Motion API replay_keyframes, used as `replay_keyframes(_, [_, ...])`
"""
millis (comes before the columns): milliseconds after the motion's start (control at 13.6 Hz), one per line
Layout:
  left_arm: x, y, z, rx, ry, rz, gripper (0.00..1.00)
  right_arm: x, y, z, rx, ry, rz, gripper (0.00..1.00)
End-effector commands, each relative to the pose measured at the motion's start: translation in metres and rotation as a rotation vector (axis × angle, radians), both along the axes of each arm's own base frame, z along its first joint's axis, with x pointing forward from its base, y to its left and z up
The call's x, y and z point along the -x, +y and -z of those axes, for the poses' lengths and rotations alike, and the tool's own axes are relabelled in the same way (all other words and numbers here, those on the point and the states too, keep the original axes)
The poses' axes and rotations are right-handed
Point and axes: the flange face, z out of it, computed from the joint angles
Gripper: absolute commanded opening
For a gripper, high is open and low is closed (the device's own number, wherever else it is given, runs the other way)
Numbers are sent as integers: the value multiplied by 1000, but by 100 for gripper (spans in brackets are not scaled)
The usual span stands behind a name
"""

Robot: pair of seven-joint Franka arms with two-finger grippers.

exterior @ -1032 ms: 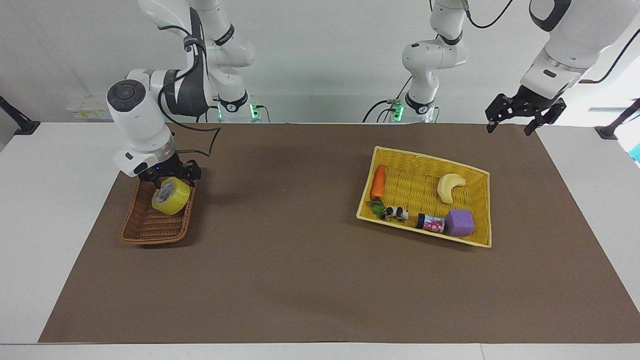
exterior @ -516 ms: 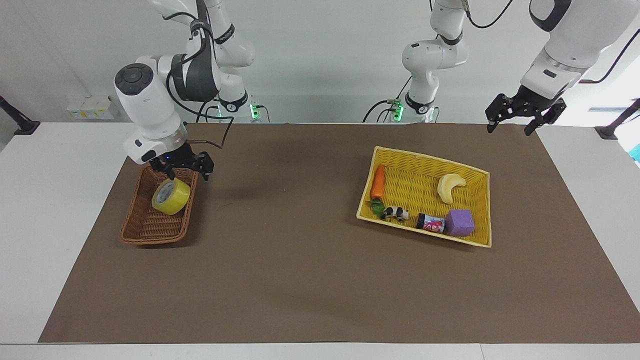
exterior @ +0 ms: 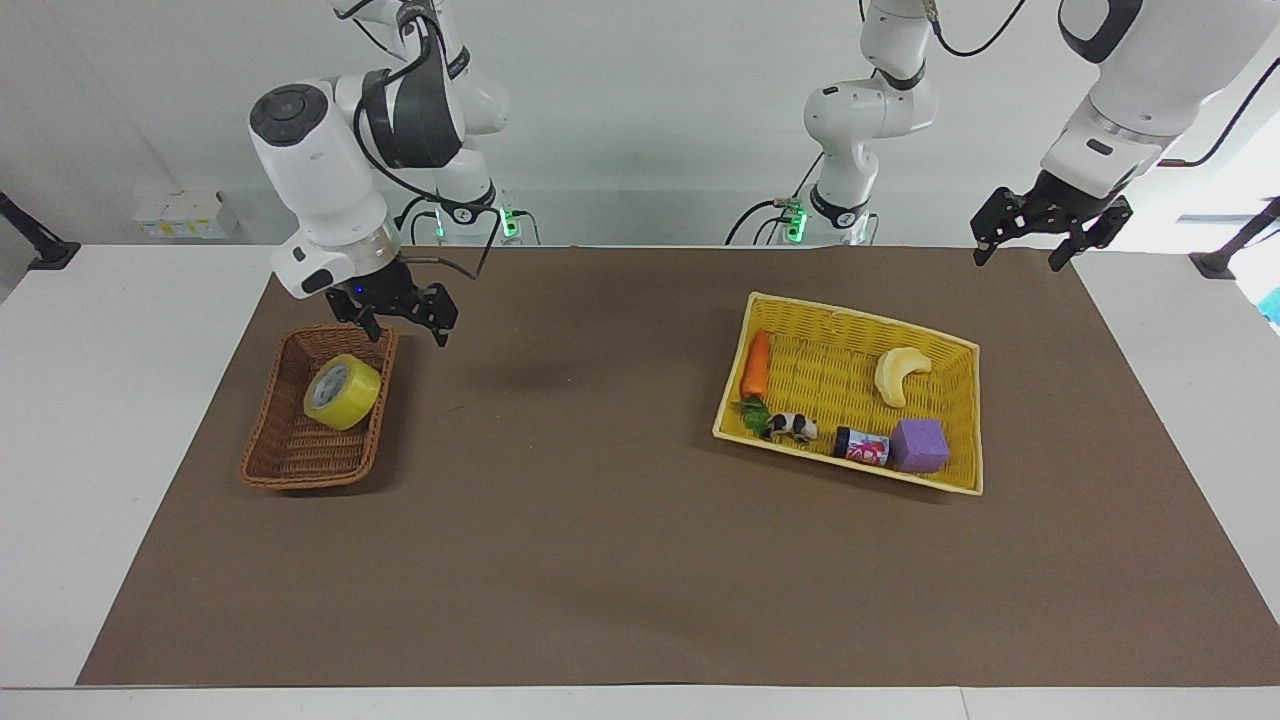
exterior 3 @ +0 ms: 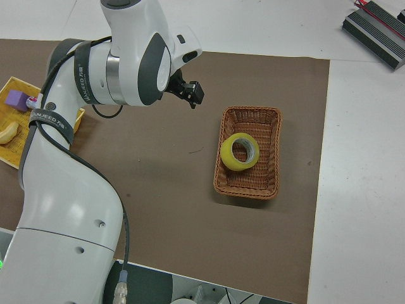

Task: Move tape to another basket

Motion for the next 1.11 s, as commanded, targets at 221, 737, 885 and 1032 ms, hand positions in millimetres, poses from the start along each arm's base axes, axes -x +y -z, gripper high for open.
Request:
replay_keyframes(221, [2, 2, -6, -14, -4, -3, 100, 11, -42, -66, -10, -3, 43, 100])
replay_keyframes(737, [2, 2, -6, -14, -4, -3, 100, 29, -74, -75, -14, 29, -9, 100])
replay_keyframes(885, [2, 2, -6, -14, -4, -3, 100, 29, -81, -72, -17, 35, -2, 100])
replay_keyframes(1032, [2, 2, -6, -14, -4, -3, 100, 30, -81, -71, -18, 36, -2, 100])
